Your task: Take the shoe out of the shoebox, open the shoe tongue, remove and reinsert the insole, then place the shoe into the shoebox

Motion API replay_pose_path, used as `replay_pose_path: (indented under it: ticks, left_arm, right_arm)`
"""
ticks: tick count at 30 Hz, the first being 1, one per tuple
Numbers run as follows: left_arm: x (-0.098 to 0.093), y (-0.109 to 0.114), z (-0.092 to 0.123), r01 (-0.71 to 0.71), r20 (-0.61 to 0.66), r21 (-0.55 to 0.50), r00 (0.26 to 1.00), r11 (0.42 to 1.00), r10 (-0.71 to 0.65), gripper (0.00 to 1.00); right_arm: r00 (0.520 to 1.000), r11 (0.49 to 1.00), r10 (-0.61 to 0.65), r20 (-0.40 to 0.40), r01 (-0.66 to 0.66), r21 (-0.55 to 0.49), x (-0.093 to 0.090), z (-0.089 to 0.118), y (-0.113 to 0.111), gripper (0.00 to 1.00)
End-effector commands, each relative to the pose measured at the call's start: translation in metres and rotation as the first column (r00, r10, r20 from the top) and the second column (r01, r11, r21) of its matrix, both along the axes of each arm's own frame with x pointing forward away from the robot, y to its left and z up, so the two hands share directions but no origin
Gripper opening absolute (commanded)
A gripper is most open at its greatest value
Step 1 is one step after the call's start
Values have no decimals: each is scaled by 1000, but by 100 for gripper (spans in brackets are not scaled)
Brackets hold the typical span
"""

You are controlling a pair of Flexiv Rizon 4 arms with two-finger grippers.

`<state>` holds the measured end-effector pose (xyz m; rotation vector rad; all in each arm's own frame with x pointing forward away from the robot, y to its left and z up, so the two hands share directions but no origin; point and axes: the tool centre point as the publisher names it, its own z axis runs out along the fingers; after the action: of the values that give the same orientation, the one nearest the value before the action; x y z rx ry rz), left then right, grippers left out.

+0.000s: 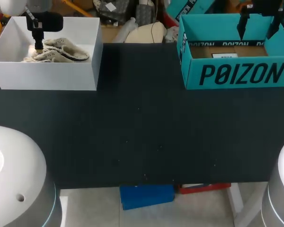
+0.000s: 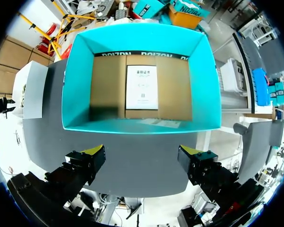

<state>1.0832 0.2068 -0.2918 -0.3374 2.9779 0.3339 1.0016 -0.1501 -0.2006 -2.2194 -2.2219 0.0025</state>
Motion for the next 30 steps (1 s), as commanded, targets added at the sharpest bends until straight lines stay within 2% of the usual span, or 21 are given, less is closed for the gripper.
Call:
replay_pose_path:
  ticks: [1, 4, 6, 10, 17, 30]
  left_arm:
    - [15, 5, -14, -10, -26, -7, 1000, 1000, 10, 35]
    - [20, 7, -18, -16, -30, -10, 999, 1000, 15, 36]
    - [24, 9, -19, -19, -31, -10, 999, 1000, 19, 45]
    - [30, 13, -21, -37, -36, -11, 999, 999, 37, 48]
    - [41, 17, -37, -49, -52, -19, 997, 999, 48, 45]
    - [52, 0, -65, -11, -63, -37, 998, 999, 8, 45]
  right_arm:
    - [1000, 1000, -1, 0, 1, 0, 0, 0, 0, 100]
    - [1000, 1000, -1, 0, 1, 0, 0, 0, 0, 100]
    - [1000, 1000, -1, 0, 1, 0, 0, 0, 0, 100]
    - [1000, 1000, -1, 0, 1, 0, 0, 0, 0, 100]
    - [1000, 1000, -1, 0, 1, 0, 0, 0, 0, 100]
    - [1000, 1000, -1, 0, 1, 0, 0, 0, 0, 100]
